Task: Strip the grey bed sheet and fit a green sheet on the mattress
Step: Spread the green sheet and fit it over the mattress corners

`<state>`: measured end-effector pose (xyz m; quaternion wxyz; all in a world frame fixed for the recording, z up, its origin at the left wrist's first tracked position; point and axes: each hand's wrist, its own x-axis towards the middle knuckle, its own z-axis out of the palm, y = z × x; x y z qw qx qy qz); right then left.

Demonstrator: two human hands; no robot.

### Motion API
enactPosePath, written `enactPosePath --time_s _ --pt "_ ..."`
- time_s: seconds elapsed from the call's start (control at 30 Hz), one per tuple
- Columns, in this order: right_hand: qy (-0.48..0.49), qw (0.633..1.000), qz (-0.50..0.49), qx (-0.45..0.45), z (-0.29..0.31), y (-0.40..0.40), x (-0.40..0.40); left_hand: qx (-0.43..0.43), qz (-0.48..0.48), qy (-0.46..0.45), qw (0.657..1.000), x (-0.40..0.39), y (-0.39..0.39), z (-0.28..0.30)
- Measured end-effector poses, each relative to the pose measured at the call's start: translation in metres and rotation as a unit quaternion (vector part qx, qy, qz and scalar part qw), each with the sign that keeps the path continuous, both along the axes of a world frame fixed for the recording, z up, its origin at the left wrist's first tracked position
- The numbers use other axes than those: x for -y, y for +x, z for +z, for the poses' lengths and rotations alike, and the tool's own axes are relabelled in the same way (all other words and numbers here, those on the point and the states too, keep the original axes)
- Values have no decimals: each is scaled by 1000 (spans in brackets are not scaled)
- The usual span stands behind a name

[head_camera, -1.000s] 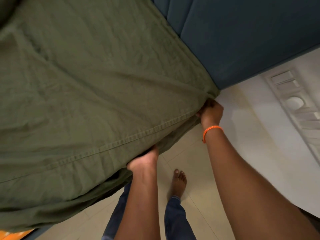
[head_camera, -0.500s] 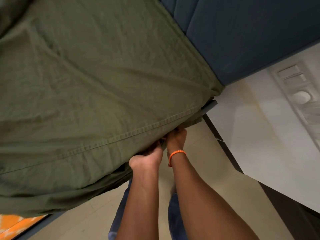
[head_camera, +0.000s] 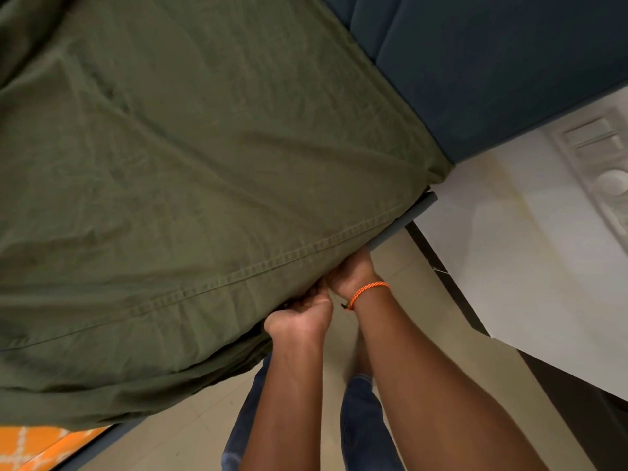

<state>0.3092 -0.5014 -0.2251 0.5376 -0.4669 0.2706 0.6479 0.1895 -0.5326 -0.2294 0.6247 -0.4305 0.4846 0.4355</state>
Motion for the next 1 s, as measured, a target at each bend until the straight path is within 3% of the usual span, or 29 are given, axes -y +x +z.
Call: enactPosePath --time_s 0.07,0.13,0.23,0.3,0.37,0.47,0.57,0.7,0.8,0.83,0.87,0.93,1.0 --pt "-94 987 49 123 2 9 5 6 17 -22 1000 -4 11 21" --pt "-164 948 118 246 9 11 21 -45 -71 -6 996 4 13 29" --pt "-187 920 154 310 21 -4 57 -85 -246 -1 965 20 3 23" --pt "-183 894 175 370 27 -26 74 -150 -402 -14 903 28 -3 28" --pt "-154 856 194 453 32 -54 80 -258 -484 -11 836 35 -8 39" --pt "-97 826 223 508 43 -97 77 -485 -494 90 716 46 -30 70" --pt "-96 828 244 496 49 -134 75 -597 -476 162 625 57 -64 88" --pt "-70 835 243 488 77 -180 82 -694 -451 138 543 50 -113 97" --pt "-4 822 275 498 96 -219 93 -755 -480 84 438 36 -164 100" --pt "22 809 296 507 98 -233 98 -749 -505 34 427 30 -182 97" --pt "52 791 324 516 98 -247 101 -732 -517 -32 442 23 -200 94" --pt "134 739 387 535 101 -280 109 -695 -489 -149 506 10 -243 95" --pt "211 657 466 553 101 -313 117 -652 -445 -200 581 -3 -288 100"
